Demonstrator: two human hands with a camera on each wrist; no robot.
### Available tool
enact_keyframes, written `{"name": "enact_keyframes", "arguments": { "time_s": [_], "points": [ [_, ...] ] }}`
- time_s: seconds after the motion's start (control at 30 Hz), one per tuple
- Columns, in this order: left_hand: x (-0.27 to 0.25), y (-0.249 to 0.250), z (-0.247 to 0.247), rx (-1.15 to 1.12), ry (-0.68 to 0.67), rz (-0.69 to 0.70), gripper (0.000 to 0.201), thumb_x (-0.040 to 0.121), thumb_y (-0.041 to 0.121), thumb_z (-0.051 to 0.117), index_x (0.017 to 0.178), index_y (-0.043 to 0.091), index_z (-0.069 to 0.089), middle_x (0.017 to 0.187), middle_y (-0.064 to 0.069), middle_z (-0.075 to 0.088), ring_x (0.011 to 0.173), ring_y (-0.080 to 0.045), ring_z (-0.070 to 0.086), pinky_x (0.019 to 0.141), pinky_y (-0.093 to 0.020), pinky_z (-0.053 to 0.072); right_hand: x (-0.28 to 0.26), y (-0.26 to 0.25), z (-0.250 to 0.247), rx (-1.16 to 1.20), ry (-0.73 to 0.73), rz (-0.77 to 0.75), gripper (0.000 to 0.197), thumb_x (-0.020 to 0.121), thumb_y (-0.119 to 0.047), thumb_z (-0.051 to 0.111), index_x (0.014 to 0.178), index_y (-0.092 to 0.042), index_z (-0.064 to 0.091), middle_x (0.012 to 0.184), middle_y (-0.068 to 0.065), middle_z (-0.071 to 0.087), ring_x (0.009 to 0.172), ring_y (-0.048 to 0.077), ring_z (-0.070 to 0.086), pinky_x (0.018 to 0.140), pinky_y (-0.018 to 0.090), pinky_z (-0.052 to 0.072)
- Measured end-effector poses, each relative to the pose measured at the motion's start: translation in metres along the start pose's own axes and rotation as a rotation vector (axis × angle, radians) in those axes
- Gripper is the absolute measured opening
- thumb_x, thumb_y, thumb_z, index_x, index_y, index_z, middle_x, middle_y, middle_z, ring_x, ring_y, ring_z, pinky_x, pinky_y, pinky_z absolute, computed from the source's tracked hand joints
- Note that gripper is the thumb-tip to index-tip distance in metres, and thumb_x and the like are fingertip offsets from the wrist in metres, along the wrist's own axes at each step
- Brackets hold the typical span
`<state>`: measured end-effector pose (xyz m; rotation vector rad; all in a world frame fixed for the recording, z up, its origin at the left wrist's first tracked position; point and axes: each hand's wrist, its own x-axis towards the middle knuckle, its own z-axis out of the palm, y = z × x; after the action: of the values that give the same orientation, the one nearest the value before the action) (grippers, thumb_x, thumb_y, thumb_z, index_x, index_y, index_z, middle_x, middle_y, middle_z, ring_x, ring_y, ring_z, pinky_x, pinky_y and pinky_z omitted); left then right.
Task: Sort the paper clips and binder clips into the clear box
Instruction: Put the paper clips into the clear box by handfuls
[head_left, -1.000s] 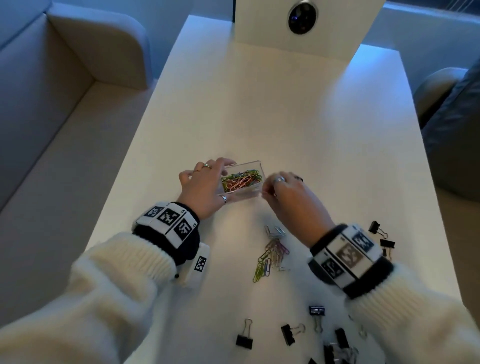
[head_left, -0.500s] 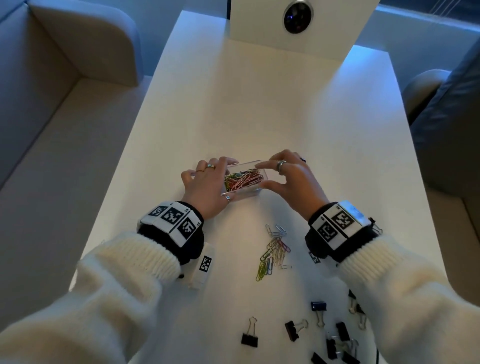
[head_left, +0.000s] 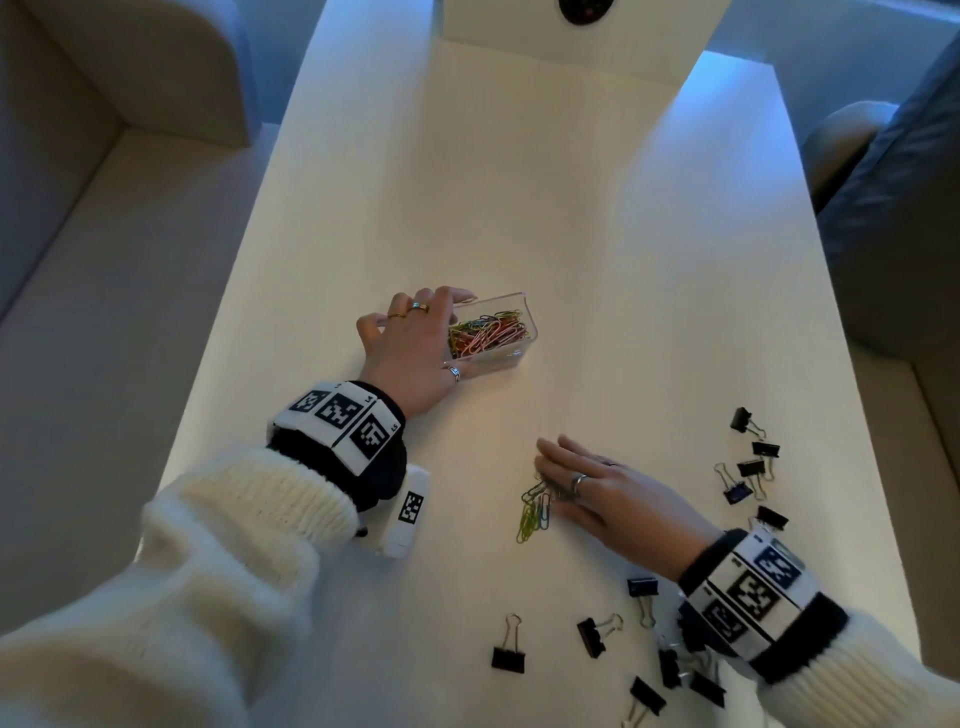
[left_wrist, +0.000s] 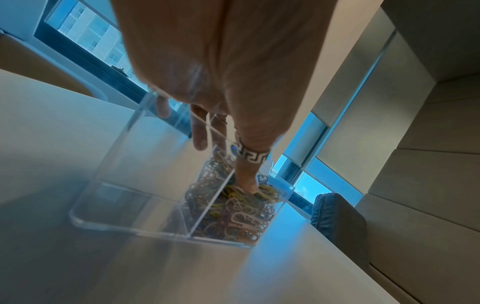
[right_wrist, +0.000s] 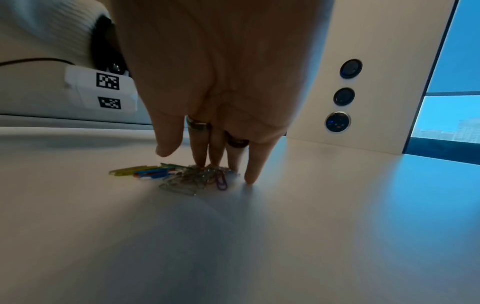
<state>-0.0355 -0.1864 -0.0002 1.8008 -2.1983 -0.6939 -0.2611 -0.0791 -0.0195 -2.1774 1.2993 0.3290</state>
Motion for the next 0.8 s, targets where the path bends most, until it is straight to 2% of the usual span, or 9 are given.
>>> {"name": "enact_keyframes", "arguments": {
  "time_s": [0.07, 0.13, 0.23, 0.37, 0.4, 0.47, 0.57, 0.7, 0.8],
  "points": [
    [0.0, 0.001, 0.0, -0.017, 0.002, -0.002, 0.06, 0.08, 0.041, 0.061, 0.132, 0.034, 0.031, 0.12, 0.008, 0.047, 0.115, -0.016, 0.035, 0.085, -0.034, 0.018, -0.005, -0.002, -0.004, 0.123, 0.05, 0.011, 0.058, 0.09, -0.054, 0.024, 0.14, -0.026, 0.033, 0.15, -0.014, 0.023, 0.139, 0.003, 0.014, 0.115, 0.024, 0.018],
    [-0.001, 0.003, -0.001, -0.007, -0.008, -0.013, 0.06, 0.081, 0.042, 0.06, 0.132, 0.033, 0.031, 0.124, 0.007, 0.045, 0.119, -0.016, 0.033, 0.093, -0.036, 0.019, -0.008, 0.0, -0.006, 0.215, 0.166, 0.056, 0.049, 0.09, -0.038, 0.048, 0.137, -0.026, 0.039, 0.144, -0.011, 0.037, 0.132, 0.006, 0.034, 0.111, 0.026, 0.03],
    [-0.011, 0.008, -0.001, 0.119, 0.071, 0.038, 0.064, 0.079, 0.042, 0.062, 0.134, 0.031, 0.032, 0.136, 0.003, 0.037, 0.128, -0.018, 0.027, 0.109, -0.048, 0.009, -0.008, 0.01, -0.009, 0.271, 0.29, 0.146, 0.05, 0.084, -0.038, 0.06, 0.131, -0.027, 0.046, 0.13, -0.008, 0.045, 0.118, 0.007, 0.042, 0.103, 0.021, 0.033],
    [-0.047, 0.029, 0.008, 0.214, 0.319, 0.383, 0.045, 0.075, 0.039, 0.055, 0.118, 0.025, 0.049, 0.118, 0.001, 0.056, 0.108, -0.017, 0.045, 0.096, -0.042, 0.026, -0.008, 0.018, -0.007, 0.329, 0.205, 0.206, 0.057, 0.075, -0.041, 0.069, 0.125, -0.029, 0.047, 0.121, -0.008, 0.041, 0.113, 0.008, 0.039, 0.101, 0.022, 0.032],
    [-0.057, 0.034, 0.011, 0.127, 0.219, 0.425, 0.039, 0.078, 0.037, 0.053, 0.115, 0.023, 0.051, 0.114, 0.001, 0.057, 0.102, -0.016, 0.051, 0.09, -0.036, 0.032, -0.008, 0.018, -0.006, 0.344, 0.18, 0.21, 0.058, 0.073, -0.041, 0.07, 0.125, -0.029, 0.047, 0.119, -0.008, 0.041, 0.112, 0.008, 0.038, 0.1, 0.022, 0.032],
    [-0.073, 0.042, 0.023, -0.01, -0.146, 0.299, 0.037, 0.086, 0.036, 0.053, 0.119, 0.022, 0.047, 0.117, 0.002, 0.051, 0.096, -0.012, 0.053, 0.083, -0.025, 0.042, -0.008, 0.018, -0.004, 0.367, 0.161, 0.222, 0.058, 0.071, -0.038, 0.074, 0.122, -0.029, 0.049, 0.114, -0.01, 0.039, 0.107, 0.006, 0.039, 0.095, 0.019, 0.032],
    [-0.085, 0.042, 0.052, 0.079, -0.492, 0.132, 0.055, 0.081, 0.042, 0.063, 0.123, 0.018, 0.037, 0.124, 0.0, 0.043, 0.105, -0.018, 0.053, 0.087, -0.031, 0.047, -0.01, 0.018, -0.002, 0.415, 0.167, 0.282, 0.054, 0.07, -0.031, 0.076, 0.116, -0.025, 0.051, 0.106, -0.01, 0.039, 0.093, 0.004, 0.044, 0.088, 0.015, 0.038],
    [-0.081, 0.055, 0.074, 0.05, -0.51, 0.09, 0.061, 0.075, 0.034, 0.072, 0.119, 0.014, 0.036, 0.122, -0.004, 0.043, 0.105, -0.024, 0.055, 0.085, -0.033, 0.046, -0.011, 0.011, 0.004, 0.446, 0.167, 0.277, 0.048, 0.071, -0.02, 0.076, 0.114, -0.019, 0.053, 0.1, -0.009, 0.04, 0.077, -0.003, 0.044, 0.07, 0.001, 0.036],
    [-0.074, 0.064, 0.077, 0.004, -0.446, 0.057, 0.057, 0.076, 0.028, 0.072, 0.119, 0.013, 0.037, 0.123, -0.005, 0.045, 0.106, -0.026, 0.055, 0.085, -0.033, 0.046, -0.008, 0.007, 0.005, 0.433, 0.174, 0.241, 0.054, 0.071, -0.019, 0.076, 0.118, -0.015, 0.051, 0.103, -0.007, 0.039, 0.083, 0.003, 0.046, 0.072, 0.003, 0.038]
  ]
}}
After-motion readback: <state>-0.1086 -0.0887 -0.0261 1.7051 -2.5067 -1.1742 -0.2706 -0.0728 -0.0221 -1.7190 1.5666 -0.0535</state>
